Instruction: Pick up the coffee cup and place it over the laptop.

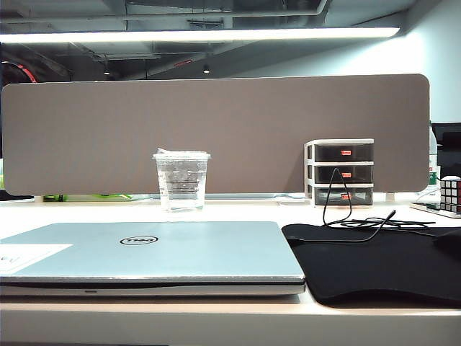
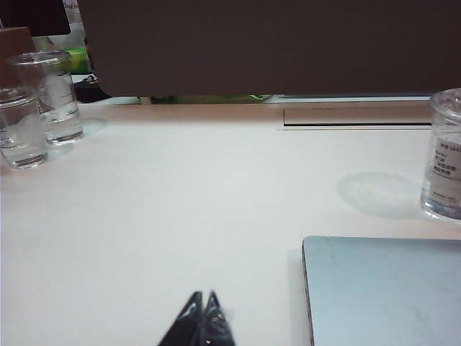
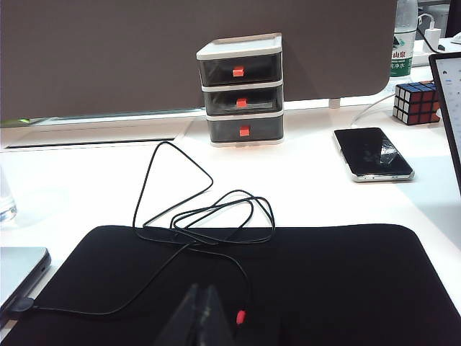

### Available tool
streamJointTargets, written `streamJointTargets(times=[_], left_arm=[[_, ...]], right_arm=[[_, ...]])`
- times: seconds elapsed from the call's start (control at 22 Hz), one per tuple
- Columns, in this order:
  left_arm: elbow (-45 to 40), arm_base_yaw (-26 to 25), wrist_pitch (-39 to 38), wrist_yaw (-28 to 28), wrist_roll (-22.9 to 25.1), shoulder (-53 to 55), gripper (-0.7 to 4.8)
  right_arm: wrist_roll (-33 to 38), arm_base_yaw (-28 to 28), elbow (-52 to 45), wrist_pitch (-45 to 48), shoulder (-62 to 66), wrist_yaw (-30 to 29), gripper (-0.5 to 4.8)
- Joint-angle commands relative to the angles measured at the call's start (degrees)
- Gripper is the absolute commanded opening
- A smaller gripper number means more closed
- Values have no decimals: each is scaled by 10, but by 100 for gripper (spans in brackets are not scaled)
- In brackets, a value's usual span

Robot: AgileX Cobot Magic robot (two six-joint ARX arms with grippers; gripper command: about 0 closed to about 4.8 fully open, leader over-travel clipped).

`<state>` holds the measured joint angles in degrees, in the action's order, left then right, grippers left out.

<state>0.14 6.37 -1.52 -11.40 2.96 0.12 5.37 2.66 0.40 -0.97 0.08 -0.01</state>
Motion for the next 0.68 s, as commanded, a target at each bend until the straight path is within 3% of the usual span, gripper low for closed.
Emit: streamJointTargets(times=[0.05,0.23,0.32,0.45,0.59,0.68], left_arm=[[3,-1,14,1,-2,0,-5],[3,-1,16,56,-42,0,-2],[3,-1,16,160,-88,0,-2],[3,-1,16,279,-110,0,-2],[3,-1,25,337,-123,0,-2],[3,-1,43,348,-194,0,-2]], right_arm=[[9,0,-3,8,-1,-3,-6],[11,0,-4,8,-1,-109,-6],[11,1,-4,8,-1,-199,-6],[11,0,-4,8,-1,-322,-6],[11,0,-4,7,-1,-351,-5],[11,0,-4,8,-1,-351,-5]])
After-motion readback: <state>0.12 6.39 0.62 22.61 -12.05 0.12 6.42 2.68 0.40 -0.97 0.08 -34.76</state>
